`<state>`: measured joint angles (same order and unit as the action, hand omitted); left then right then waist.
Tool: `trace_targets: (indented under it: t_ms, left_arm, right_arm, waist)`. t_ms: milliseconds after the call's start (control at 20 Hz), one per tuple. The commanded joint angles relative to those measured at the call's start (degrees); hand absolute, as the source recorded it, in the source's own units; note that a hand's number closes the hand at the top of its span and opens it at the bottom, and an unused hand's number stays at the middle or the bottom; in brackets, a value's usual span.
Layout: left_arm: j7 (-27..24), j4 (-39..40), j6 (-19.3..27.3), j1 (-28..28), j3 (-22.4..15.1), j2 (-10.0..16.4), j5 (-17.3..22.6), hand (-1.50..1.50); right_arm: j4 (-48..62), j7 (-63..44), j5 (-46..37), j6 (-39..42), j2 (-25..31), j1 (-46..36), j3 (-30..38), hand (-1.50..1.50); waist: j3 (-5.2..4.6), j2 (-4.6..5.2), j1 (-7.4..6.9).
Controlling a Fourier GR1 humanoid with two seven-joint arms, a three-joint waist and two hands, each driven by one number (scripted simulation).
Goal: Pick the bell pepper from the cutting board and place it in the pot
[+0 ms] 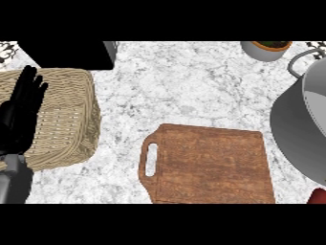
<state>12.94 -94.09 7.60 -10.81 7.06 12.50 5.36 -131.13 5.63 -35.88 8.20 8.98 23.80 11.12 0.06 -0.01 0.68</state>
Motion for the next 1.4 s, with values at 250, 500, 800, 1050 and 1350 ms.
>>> trace_targets:
  t_ms: [250,500,800,1050,1350]
  left_arm:
    - [-0.8,1.2,-2.3,0.5,0.6,0.6,1.0,0.00]
    - [0.4,-0.1,0.0,-0.8,-1.4,-1.2,-1.0,0.00]
    - [0.2,2.8,-1.7,-3.0,0.6,0.2,0.5,0.00]
    - [-0.4,3.3,0.7,-4.3,-1.9,-2.0,-2.6,0.00]
    - [0.1,1.4,0.1,-2.4,-0.9,-1.3,-1.5,0.00]
  right_arm:
    - [16.3,-4.4,23.9,6.3,6.4,-16.9,16.1,1.50]
    - [26.7,5.7,1.0,-6.0,15.3,-19.5,19.3,1.50]
    - [51.1,13.3,-5.1,-14.6,17.7,-31.3,15.8,1.50]
    - [65.7,14.7,-7.4,-17.7,16.6,-38.6,13.2,1.50]
    - [70.7,15.2,-0.5,-7.0,17.8,-37.3,16.0,-1.50]
  waist:
    - [-0.03,0.06,-0.90]
    - [0.07,0.45,-1.99]
    - [0.01,0.35,-1.68]
    - [0.03,0.47,-1.92]
    - [0.13,0.51,-2.72]
